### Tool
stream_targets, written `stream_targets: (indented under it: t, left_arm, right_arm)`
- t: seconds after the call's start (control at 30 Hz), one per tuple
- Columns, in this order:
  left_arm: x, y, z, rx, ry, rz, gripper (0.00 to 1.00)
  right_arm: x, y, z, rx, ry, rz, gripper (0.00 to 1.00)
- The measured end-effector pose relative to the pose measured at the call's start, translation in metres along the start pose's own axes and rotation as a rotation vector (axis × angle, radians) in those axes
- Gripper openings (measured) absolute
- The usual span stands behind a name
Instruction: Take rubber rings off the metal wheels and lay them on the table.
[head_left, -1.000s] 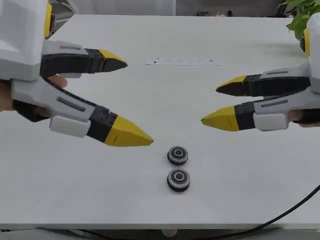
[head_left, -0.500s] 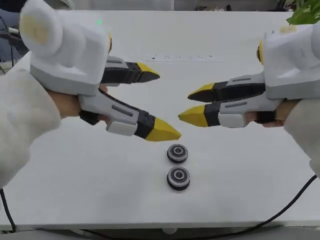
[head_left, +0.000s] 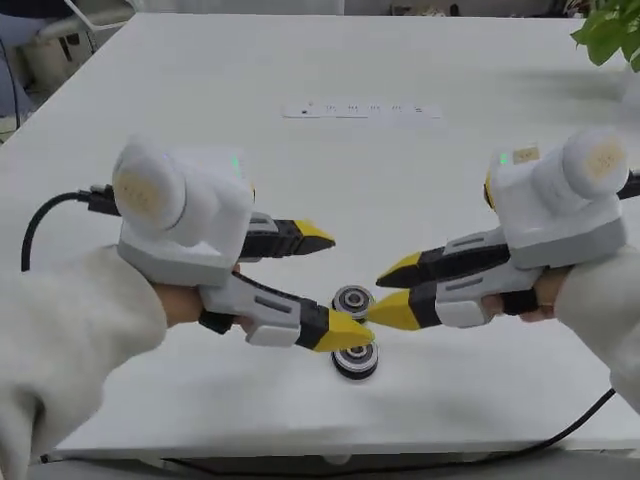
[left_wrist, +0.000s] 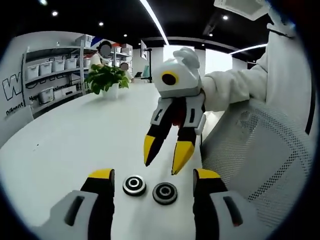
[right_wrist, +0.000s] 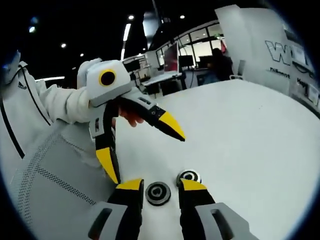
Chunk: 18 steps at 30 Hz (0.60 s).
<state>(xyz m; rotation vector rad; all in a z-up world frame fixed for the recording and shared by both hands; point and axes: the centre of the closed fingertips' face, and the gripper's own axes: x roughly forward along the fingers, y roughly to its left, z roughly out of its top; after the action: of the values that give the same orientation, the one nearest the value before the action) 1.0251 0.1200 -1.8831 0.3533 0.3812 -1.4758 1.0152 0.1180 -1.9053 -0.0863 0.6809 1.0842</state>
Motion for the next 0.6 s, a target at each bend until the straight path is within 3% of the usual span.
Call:
stream_targets:
  t: [0.07, 0.37, 0.6]
  left_arm:
    - [0.003, -0.001, -0.005, 0.003, 0.016, -0.004, 0.57]
    - [0.011, -0.012, -0.023, -0.014, 0.075, -0.049, 0.5]
    - [0.016, -0.012, -0.038, -0.046, 0.102, -0.065, 0.47]
  right_arm:
    - [0.002, -0.002, -0.011, 0.008, 0.041, -0.007, 0.25]
    - [0.01, -0.006, -0.036, 0.028, 0.114, -0.018, 0.23]
    - [0.017, 0.0, -0.048, 0.016, 0.17, 0.009, 0.24]
